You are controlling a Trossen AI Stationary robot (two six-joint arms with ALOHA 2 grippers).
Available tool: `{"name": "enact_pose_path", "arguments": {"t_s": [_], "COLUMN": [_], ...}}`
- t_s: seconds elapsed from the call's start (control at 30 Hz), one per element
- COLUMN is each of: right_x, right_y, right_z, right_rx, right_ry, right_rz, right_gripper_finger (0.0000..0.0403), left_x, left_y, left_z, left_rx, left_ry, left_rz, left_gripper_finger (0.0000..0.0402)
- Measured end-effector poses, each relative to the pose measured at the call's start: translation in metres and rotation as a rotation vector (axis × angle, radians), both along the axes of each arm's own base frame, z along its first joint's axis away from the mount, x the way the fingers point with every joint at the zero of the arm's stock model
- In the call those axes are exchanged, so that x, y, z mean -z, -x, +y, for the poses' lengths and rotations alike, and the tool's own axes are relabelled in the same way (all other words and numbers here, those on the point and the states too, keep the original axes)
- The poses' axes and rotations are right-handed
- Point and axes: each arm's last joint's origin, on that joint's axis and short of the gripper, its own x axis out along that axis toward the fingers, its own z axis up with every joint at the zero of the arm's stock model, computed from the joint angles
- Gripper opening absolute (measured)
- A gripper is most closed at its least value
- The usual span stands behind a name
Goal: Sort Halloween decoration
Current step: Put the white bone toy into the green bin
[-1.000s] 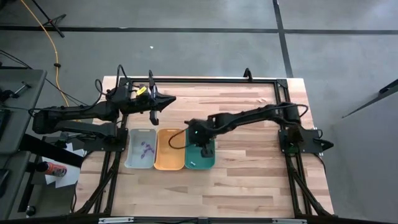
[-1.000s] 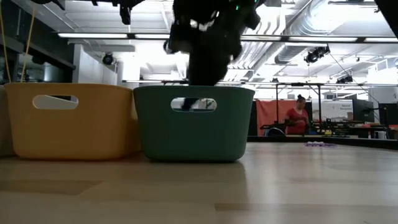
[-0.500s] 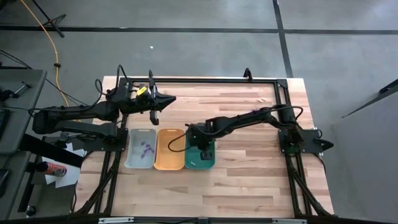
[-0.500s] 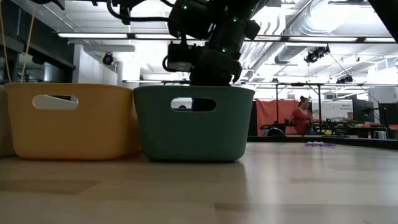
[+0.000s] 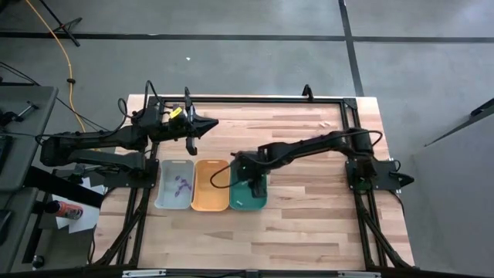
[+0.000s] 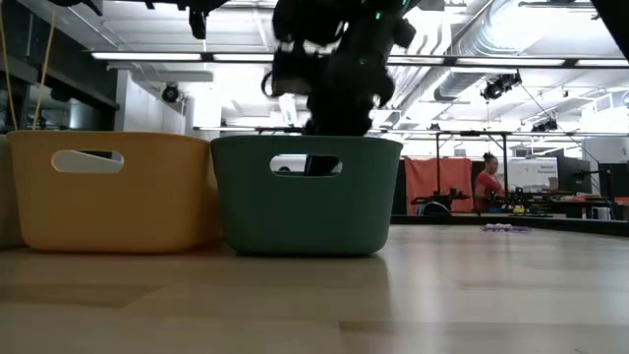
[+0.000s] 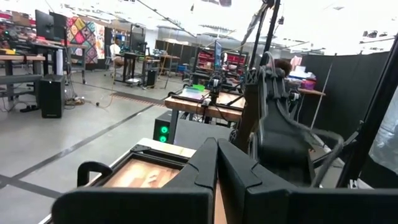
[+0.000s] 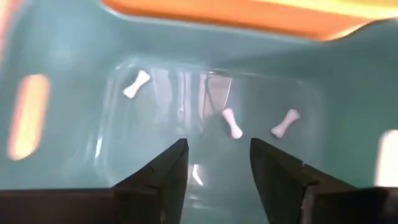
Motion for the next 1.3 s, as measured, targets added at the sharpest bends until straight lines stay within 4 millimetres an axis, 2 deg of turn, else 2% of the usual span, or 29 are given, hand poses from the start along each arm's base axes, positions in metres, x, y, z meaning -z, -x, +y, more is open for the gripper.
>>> {"name": "enact_pose_path", "arguments": {"t_s": [0.17,0.3,0.47,0.57,0.63,0.77,0.9,1.17,1.3], "right_x": [-0.045,-0.069,-0.063,-0.059,-0.059,-0.072,-0.09,-0.136,-0.148], "right_y": [0.023,0.055,0.108,0.135,0.146,0.152,0.147,0.139,0.139], "right_z": [-0.013,-0.028,-0.039,-0.039,-0.037,-0.036,-0.038,-0.04,-0.047], "right_rx": [-0.001,0.073,0.25,0.364,0.411,0.414,0.366,0.28,0.294], "right_ry": [0.024,0.05,-0.004,-0.09,-0.156,-0.245,-0.214,-0.111,-0.086], "right_rz": [-0.028,-0.066,-0.162,-0.298,-0.426,-0.754,-1.003,-1.155,-1.184], "right_gripper_finger": [0.0173,0.0172,0.0172,0.0172,0.0172,0.0171,0.0171,0.0164,0.0113], "left_x": [0.0,0.0,0.0,0.0,0.001,0.002,0.002,0.002,0.002], "left_y": [0.0,0.0,0.0,0.0,0.0,0.0,0.0,0.0,0.0], "left_z": [0.0,0.0,0.0,0.0,0.0,0.0,0.0,0.0,-0.001], "left_rx": [0.0,0.0,0.003,0.003,0.003,0.003,0.004,0.007,0.009], "left_ry": [0.0,0.0,0.023,0.026,0.027,0.03,0.03,0.048,0.048], "left_rz": [-0.001,0.0,-0.005,-0.005,-0.001,0.012,0.014,0.015,0.015], "left_gripper_finger": [0.0,0.0,0.0,0.0,0.0,0.0,0.0,0.0,0.0]}}
